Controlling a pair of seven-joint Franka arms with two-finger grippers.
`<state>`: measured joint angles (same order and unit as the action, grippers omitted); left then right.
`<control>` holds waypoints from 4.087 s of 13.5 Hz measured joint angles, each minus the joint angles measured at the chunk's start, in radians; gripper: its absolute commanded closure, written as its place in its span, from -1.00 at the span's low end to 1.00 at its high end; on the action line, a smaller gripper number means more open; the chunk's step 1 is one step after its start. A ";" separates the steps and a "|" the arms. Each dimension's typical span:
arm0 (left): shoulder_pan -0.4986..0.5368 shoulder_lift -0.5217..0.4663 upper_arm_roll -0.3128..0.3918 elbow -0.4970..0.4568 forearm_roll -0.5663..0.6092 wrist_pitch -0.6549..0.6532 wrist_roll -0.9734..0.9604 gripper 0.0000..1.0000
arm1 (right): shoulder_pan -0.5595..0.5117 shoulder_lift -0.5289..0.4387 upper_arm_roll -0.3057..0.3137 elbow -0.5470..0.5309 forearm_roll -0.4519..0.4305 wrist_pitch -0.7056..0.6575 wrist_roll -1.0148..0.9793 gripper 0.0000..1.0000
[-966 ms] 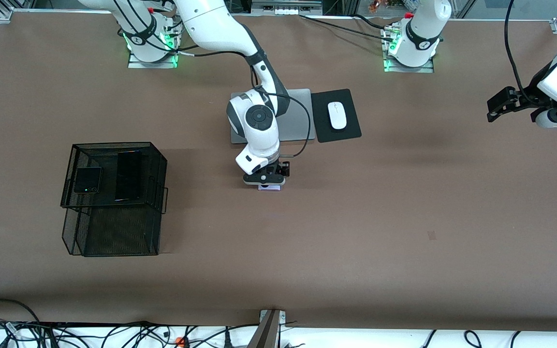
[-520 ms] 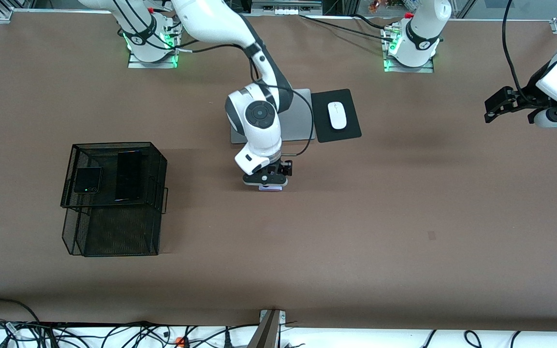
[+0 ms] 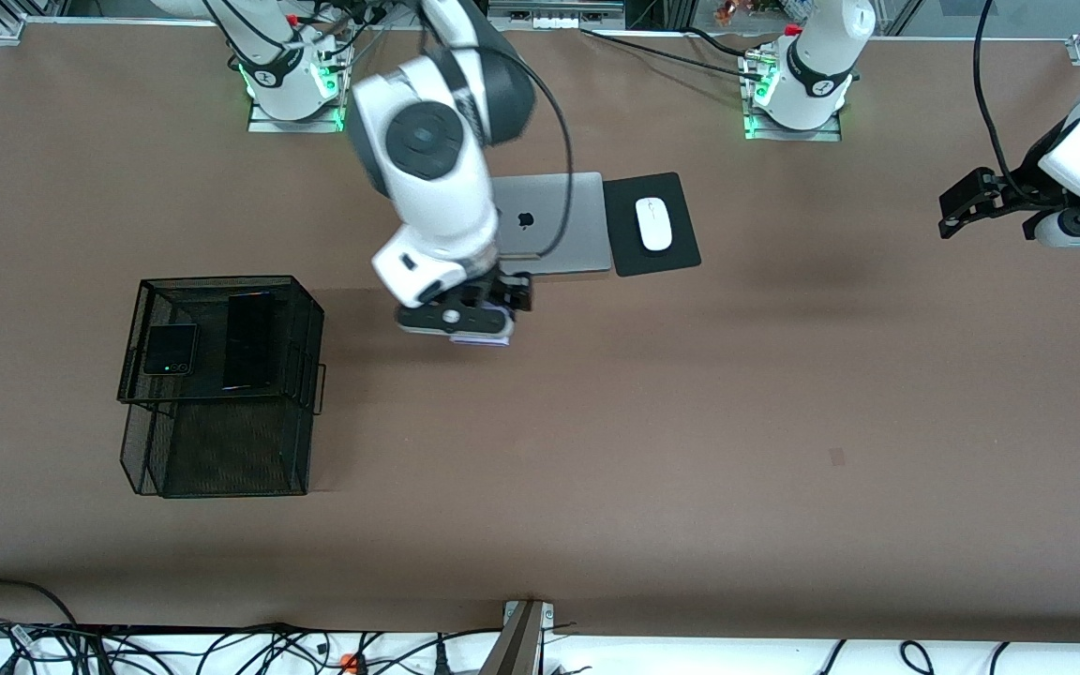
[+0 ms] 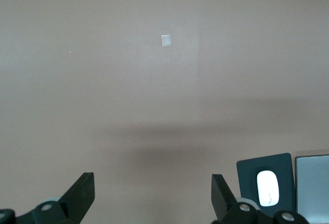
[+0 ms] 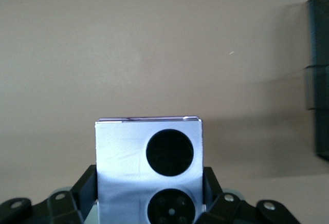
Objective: Place phones with both arms
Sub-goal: 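Lift the white phone with the right gripper and carry it to the organizer, then lower the white phone into the organizer and open the right gripper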
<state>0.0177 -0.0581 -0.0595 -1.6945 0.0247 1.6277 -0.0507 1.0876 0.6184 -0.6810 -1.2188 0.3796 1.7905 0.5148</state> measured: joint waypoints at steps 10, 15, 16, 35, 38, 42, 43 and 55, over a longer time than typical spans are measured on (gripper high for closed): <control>0.000 0.000 0.000 0.000 0.000 -0.003 0.000 -1.00 | -0.204 -0.074 -0.166 -0.015 0.001 -0.187 -0.484 1.00; 0.000 0.000 0.000 0.000 0.000 -0.003 0.000 -1.00 | -0.573 -0.105 0.085 -0.025 -0.039 -0.133 -0.683 1.00; 0.000 0.000 0.000 0.000 0.000 -0.003 0.000 -1.00 | -0.642 -0.100 0.147 -0.024 -0.048 -0.091 -0.706 1.00; 0.000 0.000 -0.001 0.000 0.000 -0.007 0.000 -1.00 | -0.817 0.291 0.267 0.036 -0.028 0.204 -0.793 -1.00; 0.000 0.000 -0.001 0.000 0.000 -0.007 0.000 -1.00 | -0.821 0.290 0.267 0.029 0.003 0.205 -0.792 -1.00; 0.000 0.000 -0.002 0.000 0.000 -0.007 0.000 -1.00 | -0.822 0.246 0.266 0.051 0.005 0.202 -0.781 -1.00; 0.000 0.000 -0.002 0.001 0.000 -0.008 0.000 -1.00 | -0.822 0.214 0.266 0.055 0.004 0.177 -0.778 -1.00; 0.000 0.000 -0.007 0.001 0.000 -0.008 0.000 -1.00 | -1.004 -0.496 0.524 -0.331 -0.335 -0.096 -0.706 -1.00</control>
<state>0.0173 -0.0577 -0.0663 -1.6937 0.0247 1.6195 -0.0507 0.0832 0.1219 -0.1569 -1.5499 0.0450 1.6942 -0.1915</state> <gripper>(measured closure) 0.000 0.000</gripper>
